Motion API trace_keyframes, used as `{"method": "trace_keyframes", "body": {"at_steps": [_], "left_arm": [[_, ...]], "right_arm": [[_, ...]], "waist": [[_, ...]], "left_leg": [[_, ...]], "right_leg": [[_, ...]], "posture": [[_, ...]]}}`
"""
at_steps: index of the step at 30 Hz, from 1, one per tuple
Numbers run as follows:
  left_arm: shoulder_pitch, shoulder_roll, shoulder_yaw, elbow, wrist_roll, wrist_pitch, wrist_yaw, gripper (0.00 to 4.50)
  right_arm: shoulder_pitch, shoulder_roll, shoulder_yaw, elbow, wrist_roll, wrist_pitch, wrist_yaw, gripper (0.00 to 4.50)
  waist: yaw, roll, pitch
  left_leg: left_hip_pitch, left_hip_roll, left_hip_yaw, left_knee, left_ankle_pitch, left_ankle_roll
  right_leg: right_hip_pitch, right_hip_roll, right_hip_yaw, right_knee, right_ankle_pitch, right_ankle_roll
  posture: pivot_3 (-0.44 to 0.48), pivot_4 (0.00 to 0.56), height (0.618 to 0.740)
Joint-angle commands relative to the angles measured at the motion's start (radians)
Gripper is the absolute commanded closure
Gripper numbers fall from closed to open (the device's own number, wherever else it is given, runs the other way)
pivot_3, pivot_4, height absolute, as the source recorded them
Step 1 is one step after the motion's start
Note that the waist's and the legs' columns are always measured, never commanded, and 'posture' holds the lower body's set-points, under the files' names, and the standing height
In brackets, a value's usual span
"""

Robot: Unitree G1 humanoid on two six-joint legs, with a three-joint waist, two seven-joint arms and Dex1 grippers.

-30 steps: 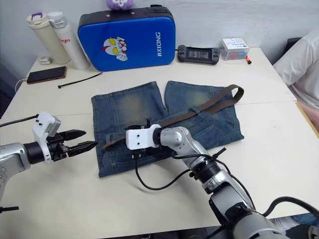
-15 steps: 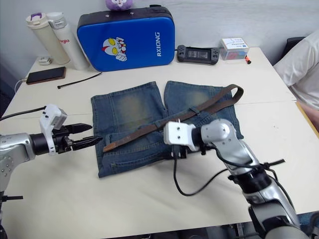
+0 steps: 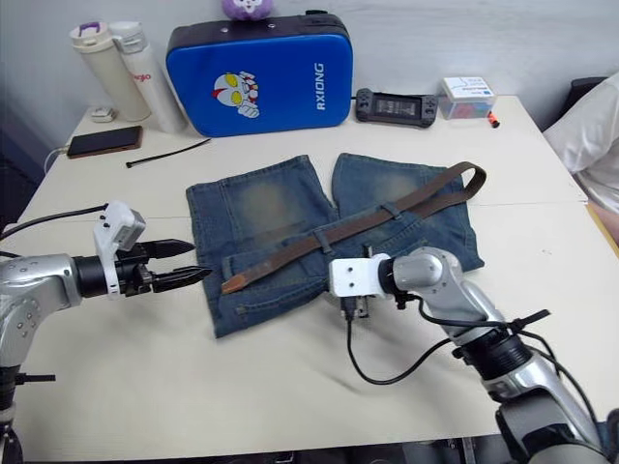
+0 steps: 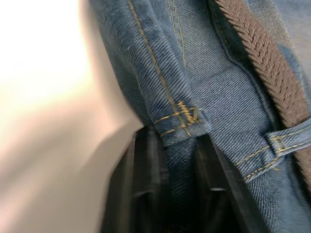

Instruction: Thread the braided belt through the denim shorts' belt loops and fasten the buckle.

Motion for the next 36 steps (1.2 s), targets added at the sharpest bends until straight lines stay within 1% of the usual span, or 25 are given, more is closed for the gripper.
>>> {"method": "trace_keyframes", "body": {"at_steps": [1,5,9,11,13,15,17,19,20,21,22,24,27,28,29,30,32,33,35,36], "left_arm": [[-0.018,-0.011,-0.002,-0.021,-0.018,-0.004,-0.015,0.42],[-0.032,-0.024,-0.029,-0.021,-0.012,-0.007,-0.024,0.42],[-0.054,-0.038,-0.052,-0.015,-0.011,-0.009,-0.027,0.42],[-0.066,-0.046,-0.065,-0.013,-0.01,-0.009,-0.031,0.42],[-0.076,-0.05,-0.074,-0.014,-0.012,-0.007,-0.036,0.42],[-0.081,-0.051,-0.079,-0.016,-0.015,-0.005,-0.043,0.42],[-0.083,-0.05,-0.083,-0.019,-0.018,-0.003,-0.052,0.42],[-0.082,-0.048,-0.089,-0.026,-0.022,0.0,-0.063,0.42],[-0.084,-0.051,-0.092,-0.031,-0.023,0.001,-0.065,0.42],[-0.084,-0.054,-0.094,-0.034,-0.024,0.001,-0.066,0.42],[-0.088,-0.059,-0.097,-0.037,-0.025,0.002,-0.064,0.42],[-0.092,-0.065,-0.1,-0.042,-0.026,0.002,-0.062,0.42],[-0.095,-0.07,-0.102,-0.051,-0.024,0.001,-0.059,0.42],[-0.096,-0.071,-0.101,-0.055,-0.024,0.002,-0.057,0.42],[-0.095,-0.071,-0.096,-0.06,-0.025,0.004,-0.053,0.42],[-0.095,-0.071,-0.093,-0.063,-0.026,0.005,-0.051,0.42],[-0.092,-0.07,-0.087,-0.068,-0.027,0.007,-0.047,0.42],[-0.088,-0.07,-0.083,-0.074,-0.029,0.011,-0.044,0.42],[-0.081,-0.07,-0.076,-0.083,-0.032,0.016,-0.038,0.42],[-0.079,-0.071,-0.074,-0.086,-0.033,0.018,-0.035,0.42]], "right_arm": [[0.0,-0.086,-0.087,0.057,0.001,-0.08,0.005,4.37],[-0.004,-0.183,-0.124,0.177,0.006,-0.209,0.038,4.37],[-0.019,-0.213,-0.136,0.262,-0.002,-0.287,0.044,4.37],[-0.026,-0.211,-0.151,0.263,0.024,-0.283,0.059,4.37],[-0.034,-0.208,-0.18,0.234,0.083,-0.233,0.092,4.37],[-0.035,-0.226,-0.205,0.193,0.134,-0.185,0.135,3.34],[-0.031,-0.256,-0.23,0.15,0.173,-0.134,0.182,2.51],[-0.036,-0.291,-0.262,0.109,0.214,-0.073,0.218,1.52],[-0.041,-0.304,-0.281,0.085,0.239,-0.021,0.228,1.09],[-0.043,-0.312,-0.294,0.067,0.256,0.016,0.233,0.54],[-0.046,-0.295,-0.315,0.039,0.286,0.1,0.203,0.05],[-0.041,-0.256,-0.347,-0.013,0.334,0.24,0.143,0.05],[-0.008,-0.173,-0.408,-0.127,0.46,0.503,0.033,0.05],[-0.008,-0.095,-0.462,-0.168,0.523,0.647,-0.076,0.05],[-0.007,0.001,-0.526,-0.209,0.596,0.856,-0.19,0.05],[-0.007,0.069,-0.573,-0.24,0.647,1.007,-0.274,0.05],[-0.006,0.19,-0.655,-0.287,0.737,1.223,-0.37,0.05],[-0.023,0.284,-0.736,-0.297,0.762,1.343,-0.42,0.05],[-0.053,0.415,-0.856,-0.292,0.78,1.519,-0.497,0.05],[-0.062,0.451,-0.892,-0.282,0.783,1.565,-0.527,0.05]], "waist": [[0.005,0.0,0.0],[0.012,0.0,0.0],[0.014,-0.001,0.0],[0.014,-0.001,0.0],[0.015,-0.001,0.001],[0.015,-0.001,0.001],[0.016,0.0,0.001],[0.015,0.0,0.001],[0.015,0.0,0.001],[0.015,0.0,0.001],[0.015,-0.001,0.001],[0.015,-0.001,0.001],[0.013,-0.001,0.001],[0.014,0.0,0.001],[0.014,-0.001,0.001],[0.014,-0.001,0.001],[0.014,0.0,0.002],[0.015,0.0,0.002],[0.017,0.0,0.002],[0.016,0.0,0.002]], "left_leg": [[0.0,0.0,0.0,0.0,0.0,0.0],[0.0,-0.001,0.0,0.0,0.0,0.001],[0.0,0.0,0.001,0.0,0.001,0.001],[0.0,0.0,0.001,0.001,0.001,0.001],[0.001,0.0,0.001,0.001,0.001,0.001],[0.0,0.0,0.0,0.001,0.001,0.001],[0.0,0.0,0.0,0.001,0.001,0.001],[0.0,0.0,0.0,0.001,0.001,0.001],[0.0,0.0,0.0,0.001,0.001,0.001],[0.0,0.0,0.0,0.001,0.001,0.001],[0.0,0.001,0.0,0.001,0.001,0.001],[0.001,0.001,0.0,0.001,0.001,0.001],[0.001,0.001,-0.001,0.001,0.001,0.001],[0.001,0.002,-0.001,0.001,0.001,0.001],[0.001,0.002,-0.001,0.0,0.001,0.001],[0.001,0.002,-0.001,0.0,0.001,0.001],[0.0,0.002,-0.002,0.0,0.001,0.001],[0.0,0.002,-0.002,0.0,0.001,0.001],[0.0,0.001,-0.003,0.0,0.001,0.001],[0.0,0.001,-0.003,0.0,0.001,0.001]], "right_leg": [[0.0,0.0,0.0,0.0,0.0,0.0],[0.001,0.0,0.0,-0.001,0.0,0.0],[0.001,0.0,-0.001,-0.001,0.0,0.0],[0.002,0.0,-0.001,-0.001,0.0,0.0],[0.002,0.0,-0.001,-0.001,0.0,0.0],[0.002,0.0,-0.002,-0.001,0.0,0.0],[0.002,0.0,-0.002,-0.001,0.0,0.0],[0.002,0.0,-0.002,-0.001,0.0,0.0],[0.002,0.0,-0.002,-0.002,0.0,0.0],[0.003,0.0,-0.002,-0.002,0.0,0.0],[0.003,0.0,-0.002,-0.002,0.0,0.0],[0.003,0.001,-0.002,-0.002,0.0,0.0],[0.003,0.001,-0.002,-0.002,0.0,0.0],[0.003,0.001,-0.002,-0.001,0.0,0.0],[0.003,0.001,-0.002,-0.001,0.0,0.0],[0.003,0.001,-0.002,-0.001,0.0,0.0],[0.002,0.001,-0.002,0.0,0.0,0.0],[0.002,0.001,-0.002,0.0,0.0,0.0],[0.002,0.001,-0.002,0.0,0.0,0.0],[0.002,0.001,-0.002,0.0,0.0,0.0]], "posture": [[0.0,0.15,0.725],[0.0,0.15,0.725],[0.0,0.15,0.725],[0.0,0.15,0.725],[0.0,0.15,0.725],[0.0,0.15,0.725],[0.0,0.15,0.725],[0.0,0.15,0.725],[0.0,0.15,0.725],[0.0,0.15,0.725],[0.0,0.15,0.725],[0.0,0.15,0.725],[0.0,0.15,0.725],[0.0,0.15,0.725],[0.0,0.15,0.725],[0.0,0.15,0.725],[0.0,0.15,0.725],[0.0,0.15,0.725],[0.0,0.15,0.725],[0.0,0.15,0.725]]}}
